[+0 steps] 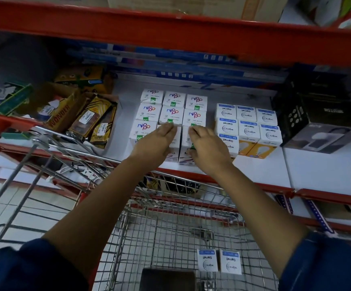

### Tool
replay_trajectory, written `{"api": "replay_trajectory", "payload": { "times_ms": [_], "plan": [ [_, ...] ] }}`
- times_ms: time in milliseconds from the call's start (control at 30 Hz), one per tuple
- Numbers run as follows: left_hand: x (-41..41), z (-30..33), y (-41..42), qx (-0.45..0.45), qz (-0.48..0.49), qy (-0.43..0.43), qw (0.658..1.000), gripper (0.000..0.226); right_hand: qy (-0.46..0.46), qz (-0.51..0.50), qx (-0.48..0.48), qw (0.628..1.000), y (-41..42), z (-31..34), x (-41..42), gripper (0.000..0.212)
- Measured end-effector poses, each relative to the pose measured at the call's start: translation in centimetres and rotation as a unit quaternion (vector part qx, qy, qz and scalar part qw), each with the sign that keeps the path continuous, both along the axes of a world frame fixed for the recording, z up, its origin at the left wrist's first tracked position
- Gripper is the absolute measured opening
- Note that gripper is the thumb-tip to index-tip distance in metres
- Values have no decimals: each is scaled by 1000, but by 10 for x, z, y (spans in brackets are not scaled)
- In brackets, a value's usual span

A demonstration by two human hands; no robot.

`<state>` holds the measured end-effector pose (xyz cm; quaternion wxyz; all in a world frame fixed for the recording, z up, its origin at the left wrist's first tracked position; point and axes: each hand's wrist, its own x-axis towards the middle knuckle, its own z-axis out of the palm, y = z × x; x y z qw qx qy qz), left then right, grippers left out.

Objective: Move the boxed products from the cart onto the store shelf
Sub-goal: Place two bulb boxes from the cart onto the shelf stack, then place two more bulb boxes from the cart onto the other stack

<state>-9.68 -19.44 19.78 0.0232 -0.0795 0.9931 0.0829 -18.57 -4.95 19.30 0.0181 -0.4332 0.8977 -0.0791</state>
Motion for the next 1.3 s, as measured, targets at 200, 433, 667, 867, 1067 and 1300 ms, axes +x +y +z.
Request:
{"api": "replay_trajectory", "payload": {
  "times_ms": [200, 433, 667, 867, 1067, 1300],
  "plan": [
    [19, -29, 21, -87, 42, 14, 995, 76, 0, -24, -26, 999, 24, -31, 26, 70],
    [67, -87, 87, -28, 55, 93, 994, 66, 28, -53, -9, 998, 83, -76, 66, 80],
    [111, -156, 164, 36, 30, -1, 999, 67, -66, -64, 88, 992, 168, -143, 116, 79],
    [139, -205, 215, 83, -6, -168, 982, 70, -172, -103, 151, 968, 222, -195, 150, 81],
    [137, -222, 246, 91, 1, -239, 967, 81, -225, -104, 147, 958, 234, -224, 158, 83],
    [118, -226, 253, 64, 10, -243, 968, 76, -203, -84, 176, 960, 227, -226, 147, 82]
  ]
}}
